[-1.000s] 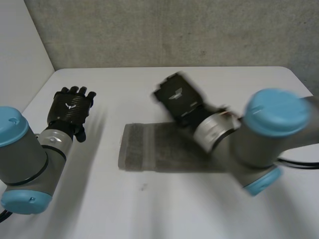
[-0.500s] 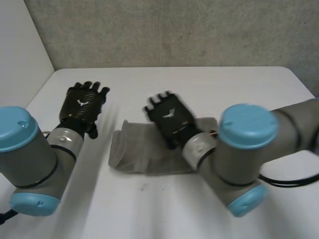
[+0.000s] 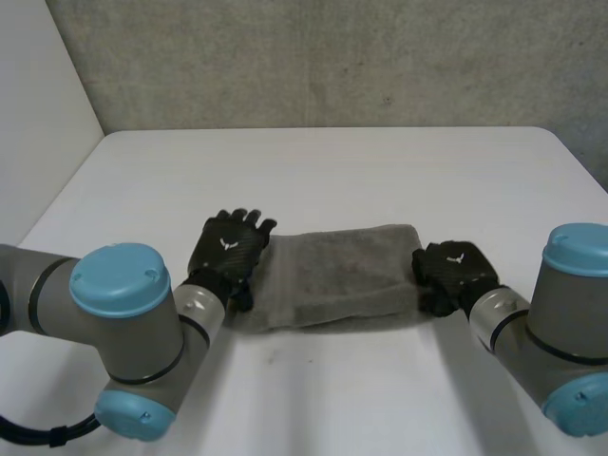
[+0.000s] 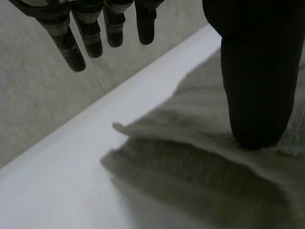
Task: Fold the towel.
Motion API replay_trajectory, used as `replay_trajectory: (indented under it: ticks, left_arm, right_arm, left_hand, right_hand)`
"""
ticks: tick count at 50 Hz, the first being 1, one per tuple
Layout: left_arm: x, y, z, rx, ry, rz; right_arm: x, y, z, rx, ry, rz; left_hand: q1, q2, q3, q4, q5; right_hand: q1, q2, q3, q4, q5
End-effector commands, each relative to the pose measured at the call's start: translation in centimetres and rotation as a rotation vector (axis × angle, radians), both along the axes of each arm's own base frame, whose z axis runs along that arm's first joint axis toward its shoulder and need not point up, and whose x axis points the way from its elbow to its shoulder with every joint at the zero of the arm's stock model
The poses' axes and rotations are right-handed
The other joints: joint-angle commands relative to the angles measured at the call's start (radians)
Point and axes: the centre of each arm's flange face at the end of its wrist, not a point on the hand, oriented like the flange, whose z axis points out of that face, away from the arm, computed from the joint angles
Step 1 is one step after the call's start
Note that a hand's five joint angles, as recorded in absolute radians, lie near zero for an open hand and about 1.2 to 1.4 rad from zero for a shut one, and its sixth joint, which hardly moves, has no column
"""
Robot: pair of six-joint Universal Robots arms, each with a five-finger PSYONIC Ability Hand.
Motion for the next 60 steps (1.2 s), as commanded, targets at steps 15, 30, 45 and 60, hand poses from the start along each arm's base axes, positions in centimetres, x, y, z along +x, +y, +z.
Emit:
replay_trajectory:
  ticks: [15,30,45,60]
  left_arm:
    - [4.8,1.5,3.4,-0.009,0.017,0.102]
    - [6.5,-0.5,5.8,-0.047,0.106,0.186]
    - [-1.0,0.9,6.1,0.020,0.291,-0.002]
    - [-1.6,0.0,0.9,0.195,0.191,0.041]
  right_arm:
    - [14.8,8.9,5.4,-0.399,0.061,0.543]
    - [14.9,10.4,4.9,-0.315,-0.006,0.560]
    - [8.0,0.5,7.0,0.037,-0.300,0.117]
    - [9.0,-0.3,1.9,0.147,-0.244,0.152]
  left_hand:
    - [0.020,0.031,0.030,0.030,-0.009]
    - [0.025,0.037,0.036,0.036,-0.003]
    - [0.061,0.073,0.072,0.071,0.033]
    - [0.058,0.070,0.069,0.068,0.030]
  right_hand:
    - [0.484,0.218,0.214,0.207,0.271]
    - [-0.738,-1.003,-1.007,-1.014,-0.950]
    - [-0.738,-1.003,-1.007,-1.014,-0.950]
    - [-0.738,-1.003,-1.007,-1.014,-0.950]
